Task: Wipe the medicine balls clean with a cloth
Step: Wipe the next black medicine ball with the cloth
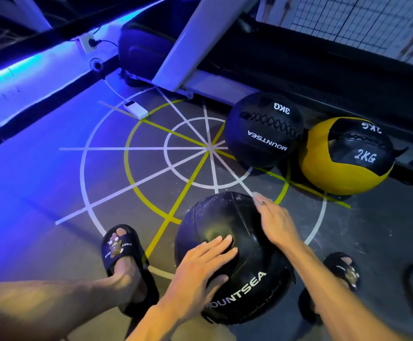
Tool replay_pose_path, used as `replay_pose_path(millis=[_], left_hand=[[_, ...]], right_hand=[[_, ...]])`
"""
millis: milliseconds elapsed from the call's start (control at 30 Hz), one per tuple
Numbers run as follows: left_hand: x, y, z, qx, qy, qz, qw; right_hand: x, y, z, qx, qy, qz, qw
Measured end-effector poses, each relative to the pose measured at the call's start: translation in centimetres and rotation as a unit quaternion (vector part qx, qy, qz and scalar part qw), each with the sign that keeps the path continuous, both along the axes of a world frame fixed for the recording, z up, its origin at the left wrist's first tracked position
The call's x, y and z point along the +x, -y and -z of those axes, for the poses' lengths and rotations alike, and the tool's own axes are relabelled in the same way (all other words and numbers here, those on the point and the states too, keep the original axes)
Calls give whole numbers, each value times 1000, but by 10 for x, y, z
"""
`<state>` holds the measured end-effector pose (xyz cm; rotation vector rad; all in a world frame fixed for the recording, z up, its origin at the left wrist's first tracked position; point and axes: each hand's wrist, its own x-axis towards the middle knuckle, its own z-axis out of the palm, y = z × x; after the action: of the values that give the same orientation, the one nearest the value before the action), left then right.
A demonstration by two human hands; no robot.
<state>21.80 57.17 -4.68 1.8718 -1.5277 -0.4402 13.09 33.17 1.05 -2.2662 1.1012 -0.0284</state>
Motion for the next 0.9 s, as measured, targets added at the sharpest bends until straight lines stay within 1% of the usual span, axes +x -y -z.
replay_pose_path(millis=[33,100,133,200,267,333,400,433,467,500,533,567,600,633,667,700,733,767,833,867,900], left_hand=[[-3,2,-1,-1,5,6,1000],[-4,4,-2,-16,13,19,1000],[-2,2,-2,-26,16,14,999],[6,-3,0,-48,35,-26,998],[12,-7,4,-51,62,-62,995],[10,-7,9,-41,71,-58,995],[2,-7,12,-39,63,-54,996],[-3,-6,12,-42,60,-53,996],[-7,-5,12,-46,59,-50,996],[-10,-3,11,-52,58,-49,996],[-10,-1,11,-58,59,-51,995],[-10,0,12,-62,60,-53,995],[-10,2,13,-63,61,-54,995],[-9,3,13,-62,60,-52,995],[-9,3,14,-60,59,-49,995],[-9,4,14,-59,60,-44,996],[-9,4,13,-61,61,-40,995],[-10,5,12,-65,63,-35,995],[-14,6,9,-68,62,-29,995],[-16,8,9,-66,62,-30,995],[-19,10,8,-65,62,-31,995]], right_hand=[[12,-13,-8,-9,18,-32,999],[29,-32,-13,-40,10,-136,990],[30,-35,-11,-37,11,-174,984],[18,-26,-5,-40,24,-211,976],[3,-14,-5,-37,33,-210,976],[-9,1,-4,-28,37,-175,983],[-19,16,-5,-10,-1,-64,998],[-21,20,-5,4,-34,-2,999],[-19,17,-8,8,-51,34,998],[-13,10,-11,-6,-47,29,998],[-4,-4,-16,-31,-24,0,999],[4,-20,-20,-56,0,-57,997],[10,-37,-22,-83,4,-142,986],[13,-52,-23,-110,-2,-235,966],[11,-60,-22,-114,-17,-316,942],[8,-58,-22,-102,-36,-357,928],[3,-47,-22,-93,-44,-350,931],[-3,-29,-18,-87,-35,-312,946],[-13,4,-18,-90,-52,-169,980],[-16,15,-17,-86,-73,-101,988],[-17,16,-16,-86,-82,-59,991]])
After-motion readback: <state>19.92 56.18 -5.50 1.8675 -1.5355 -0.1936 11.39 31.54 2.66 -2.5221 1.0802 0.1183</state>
